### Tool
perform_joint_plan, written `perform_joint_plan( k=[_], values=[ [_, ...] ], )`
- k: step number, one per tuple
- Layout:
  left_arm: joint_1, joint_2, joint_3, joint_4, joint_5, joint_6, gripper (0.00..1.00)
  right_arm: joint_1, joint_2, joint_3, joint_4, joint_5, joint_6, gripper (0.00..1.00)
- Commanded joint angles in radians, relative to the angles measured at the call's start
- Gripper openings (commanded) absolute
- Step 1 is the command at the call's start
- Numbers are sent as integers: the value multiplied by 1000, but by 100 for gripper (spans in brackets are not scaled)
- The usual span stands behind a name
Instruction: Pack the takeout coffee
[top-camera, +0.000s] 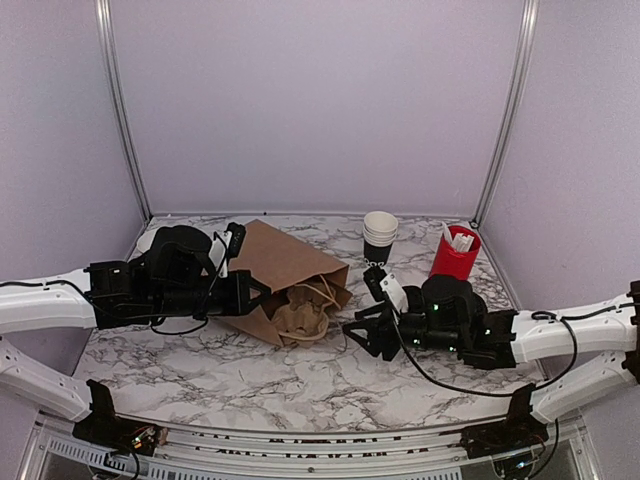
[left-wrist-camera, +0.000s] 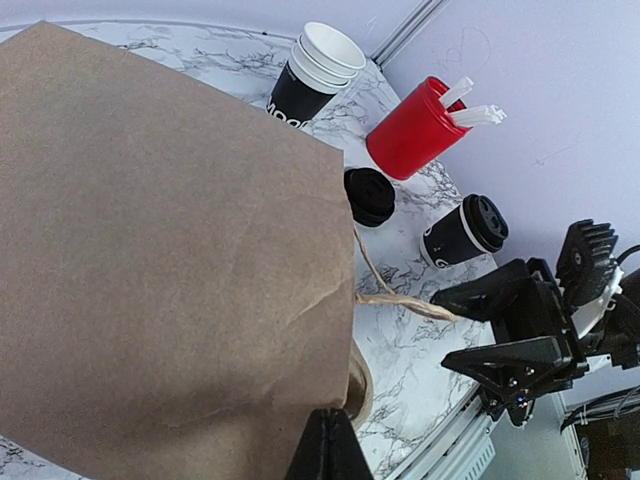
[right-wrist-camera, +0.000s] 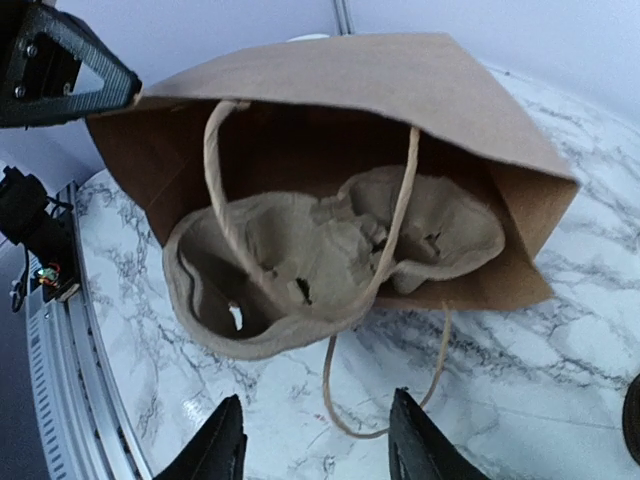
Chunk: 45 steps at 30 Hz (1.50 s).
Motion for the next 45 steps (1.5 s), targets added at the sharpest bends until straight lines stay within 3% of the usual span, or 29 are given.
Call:
perform_joint_plan(
  k=[1,8,14,19,26,34,42,45],
  values=[
    [3,-13,32,24,3,2,0,4,-8,-60,224,-163,99,41],
    [1,5,19,71,70,37,0,50,137,43,293,-147,101,42],
    [-3,-4,-9,115,142,71,0,47,319,224,165,-74,75,44],
    [-2,-2,-30,130,189,91,0,39,392,303,79,18,30,60],
    [-3,-1,-42,138,246,116,0,-15,429,305,27,6,-54,72],
    [-3,31,-82,122,128,113,0,-11,451,330,-92,-45,-59,71],
    [-3,80,-131,158,62,54,0,93,551,465,-432,187,113,78],
    [-3,82,-139,165,44,27,0,95,572,476,-480,195,209,82]
  ],
)
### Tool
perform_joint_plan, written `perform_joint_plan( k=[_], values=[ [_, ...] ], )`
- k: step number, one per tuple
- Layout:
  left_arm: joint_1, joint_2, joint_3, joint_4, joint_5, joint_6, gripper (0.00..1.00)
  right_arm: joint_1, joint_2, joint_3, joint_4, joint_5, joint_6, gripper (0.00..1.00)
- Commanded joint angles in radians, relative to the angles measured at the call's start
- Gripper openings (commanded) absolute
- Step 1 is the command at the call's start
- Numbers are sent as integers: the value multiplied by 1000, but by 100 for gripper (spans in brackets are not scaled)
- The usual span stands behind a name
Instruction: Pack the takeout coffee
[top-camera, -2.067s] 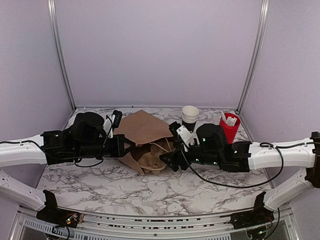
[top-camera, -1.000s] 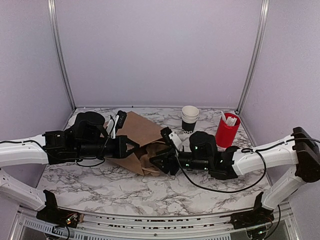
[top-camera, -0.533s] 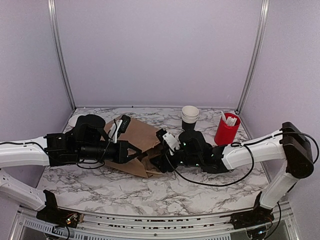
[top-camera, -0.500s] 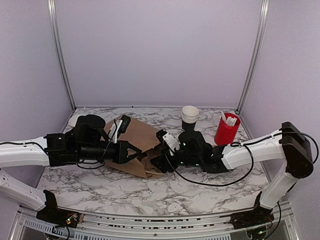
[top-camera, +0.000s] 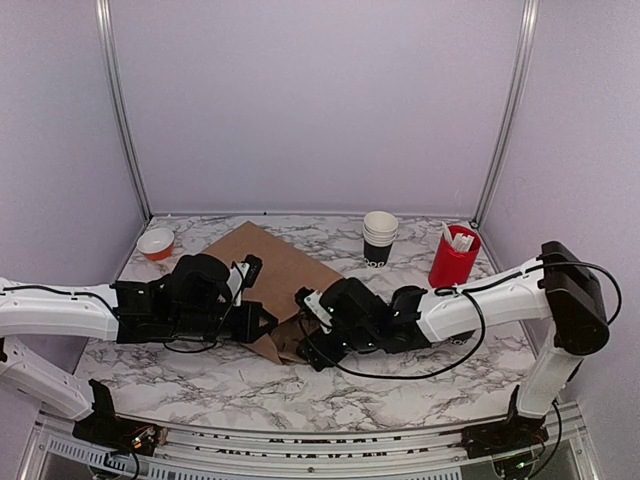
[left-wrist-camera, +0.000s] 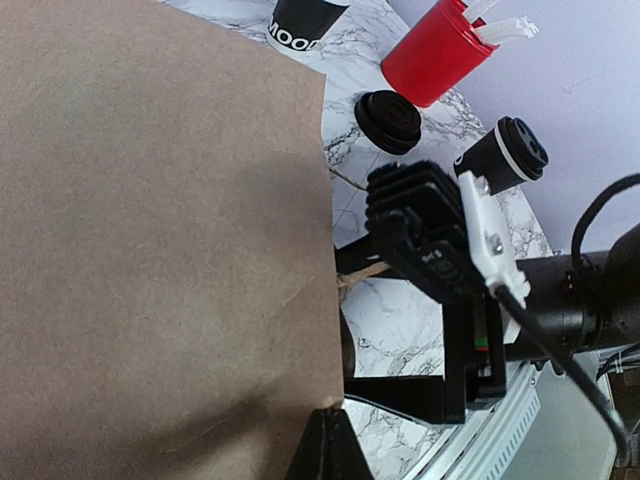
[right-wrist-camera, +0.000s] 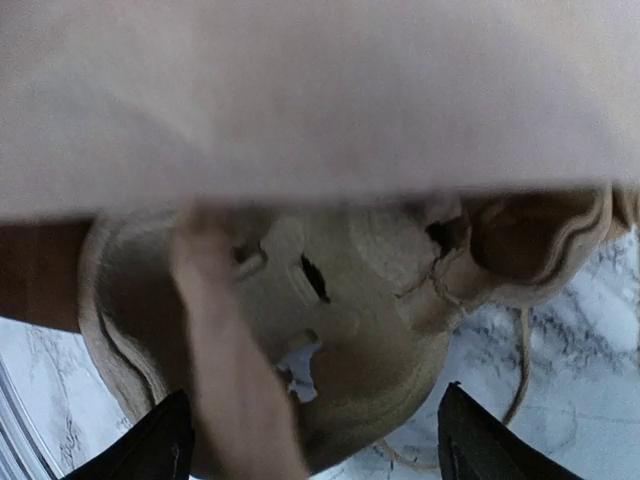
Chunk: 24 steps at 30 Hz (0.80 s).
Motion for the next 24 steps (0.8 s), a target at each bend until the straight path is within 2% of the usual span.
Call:
perform_joint_plan(
  k=[1,4,8,12,16,21,24],
  values=[
    [-2,-2,-13,49,-55,-46,0,12,34,43,-188,93,177,82],
    [-2,-3,-19,47,-75,-60,0,14,48,65,-244,129,249,83],
    [-2,-13,-27,44,-96,-74,0,14,40,51,-212,122,303,80],
    [-2,-33,-28,28,-129,-87,0,12,31,43,-182,116,332,64],
    [-1,-39,-28,31,-129,-92,0,5,4,11,-71,43,351,62],
    [-2,-43,-26,36,-129,-96,0,6,18,16,-19,2,374,56],
    [-1,-54,-26,36,-137,-95,0,7,31,20,-16,-11,383,44]
  ],
)
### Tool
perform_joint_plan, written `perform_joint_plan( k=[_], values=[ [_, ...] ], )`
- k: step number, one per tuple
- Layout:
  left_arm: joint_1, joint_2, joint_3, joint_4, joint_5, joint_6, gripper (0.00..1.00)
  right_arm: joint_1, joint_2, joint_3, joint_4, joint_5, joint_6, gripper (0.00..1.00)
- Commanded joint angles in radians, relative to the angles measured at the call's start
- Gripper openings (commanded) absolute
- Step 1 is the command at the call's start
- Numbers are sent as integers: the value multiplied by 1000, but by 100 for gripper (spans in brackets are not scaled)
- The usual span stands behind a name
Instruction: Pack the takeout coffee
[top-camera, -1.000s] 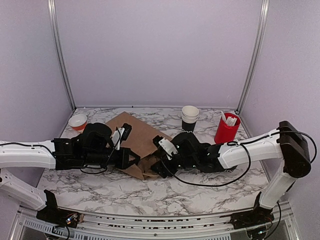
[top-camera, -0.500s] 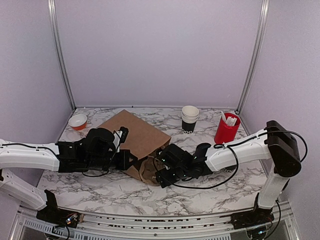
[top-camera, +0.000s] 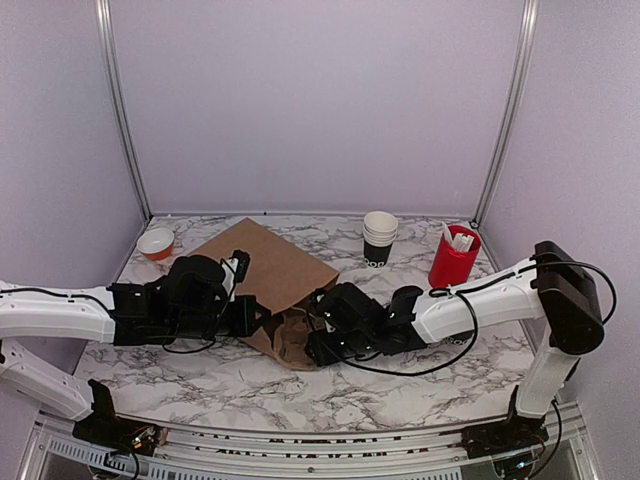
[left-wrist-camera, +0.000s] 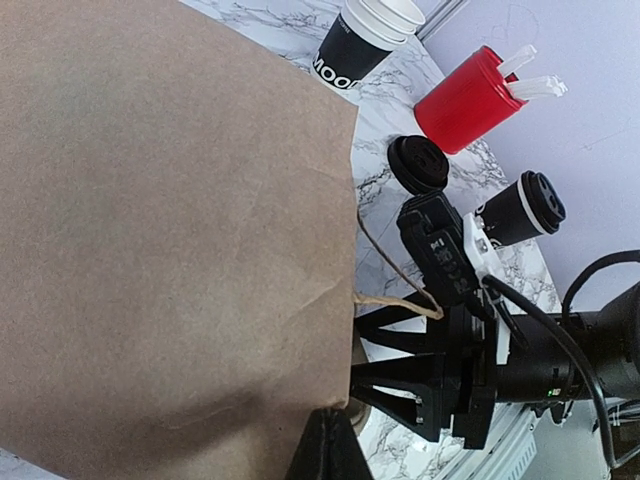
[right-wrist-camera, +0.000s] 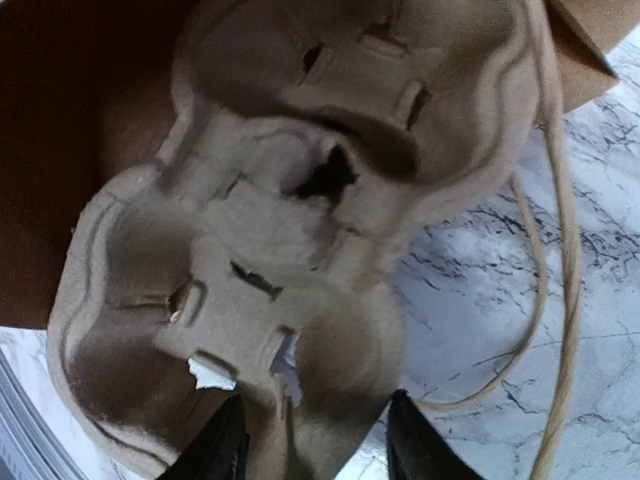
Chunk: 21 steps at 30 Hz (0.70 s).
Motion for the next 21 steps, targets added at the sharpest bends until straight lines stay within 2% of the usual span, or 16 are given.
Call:
perform_joint_plan(
  k=[1,4,10,18,21],
  values=[
    [-1,-36,-5,13,-25,-4,0,-3,-4,9,49,-35,35,39],
    [-1,-46,-6,11,-36,-2,0,-4,-14,5,40,-34,43,27],
    [1,-53,-9,2,-73,2,0,-3,-71,-16,-2,-23,50,17],
    [7,-50,-5,-18,-138,10,0,9,-197,-97,-51,-14,80,13],
    [8,-47,-5,1,-121,16,0,11,-233,-129,-66,7,98,17]
  ],
)
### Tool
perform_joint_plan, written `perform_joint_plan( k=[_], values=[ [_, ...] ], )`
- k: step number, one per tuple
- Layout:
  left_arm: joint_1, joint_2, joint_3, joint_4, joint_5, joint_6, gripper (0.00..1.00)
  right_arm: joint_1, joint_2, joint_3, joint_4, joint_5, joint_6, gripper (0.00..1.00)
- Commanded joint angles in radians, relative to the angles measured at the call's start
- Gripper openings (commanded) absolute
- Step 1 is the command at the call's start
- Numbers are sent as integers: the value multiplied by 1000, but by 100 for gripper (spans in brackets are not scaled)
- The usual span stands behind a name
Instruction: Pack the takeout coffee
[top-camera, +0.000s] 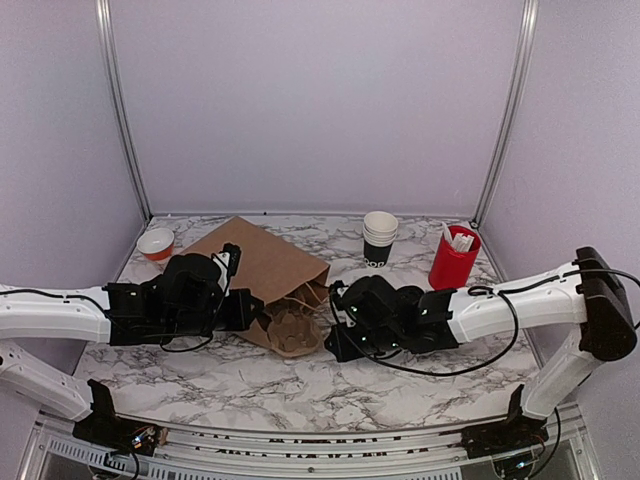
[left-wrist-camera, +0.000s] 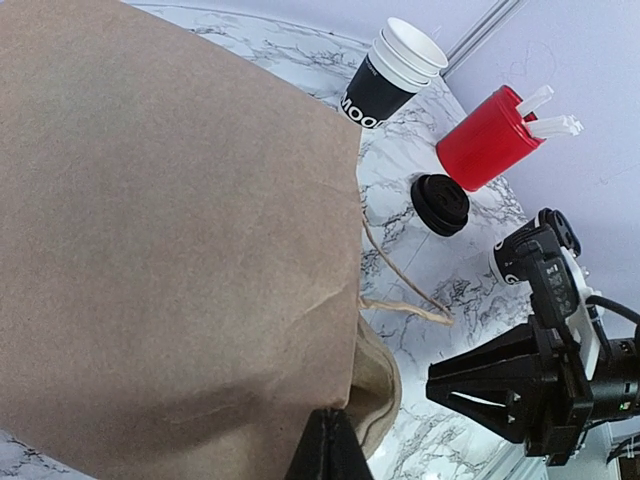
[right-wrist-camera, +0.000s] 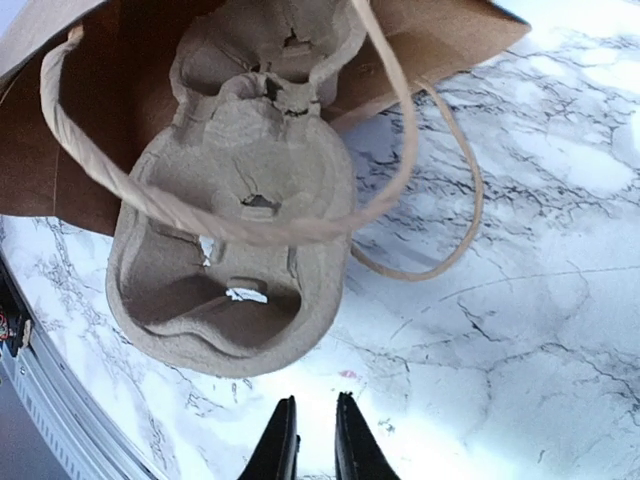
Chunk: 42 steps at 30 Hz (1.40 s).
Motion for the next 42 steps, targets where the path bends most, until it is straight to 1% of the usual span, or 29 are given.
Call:
perform_joint_plan(
  k=[1,5,8,11,15,16,17,18,19,22,25,28,31,35,42],
  values=[
    [7,-17,-3,10,-7,16,0,5,-50,-37,-29,31,31,25],
    [8,0,-9,39,17,14,0,-20,-26,-15,45,-1,21,46],
    [7,10,-11,47,23,6,0,-35,30,33,85,-14,16,55],
    [7,5,-11,50,26,3,0,-54,89,62,119,-30,18,58],
    [8,-10,-11,47,19,3,0,-80,149,78,130,-23,28,58],
    [7,-12,-33,46,17,2,0,-87,156,70,148,-30,31,56],
    [7,-16,-36,45,17,1,0,-93,161,64,165,-41,36,53],
    [7,-18,-38,46,15,-1,0,-97,167,60,180,-60,40,46],
    [6,-20,-38,48,15,-3,0,-96,177,64,186,-68,40,42],
    [7,-22,-41,54,15,-3,0,-91,198,76,198,-100,42,34],
    [8,-23,-37,56,8,-3,0,-87,199,73,207,-117,50,23],
    [8,-28,-37,53,0,-2,0,-85,165,48,206,-117,61,10],
    [8,-33,-42,50,-13,-2,0,-85,107,13,193,-108,68,0],
    [7,-34,-44,46,-35,-3,0,-75,27,-33,159,-92,80,0],
    [12,-49,-46,43,-75,-6,0,-31,-106,-105,47,-48,95,0]
  ],
)
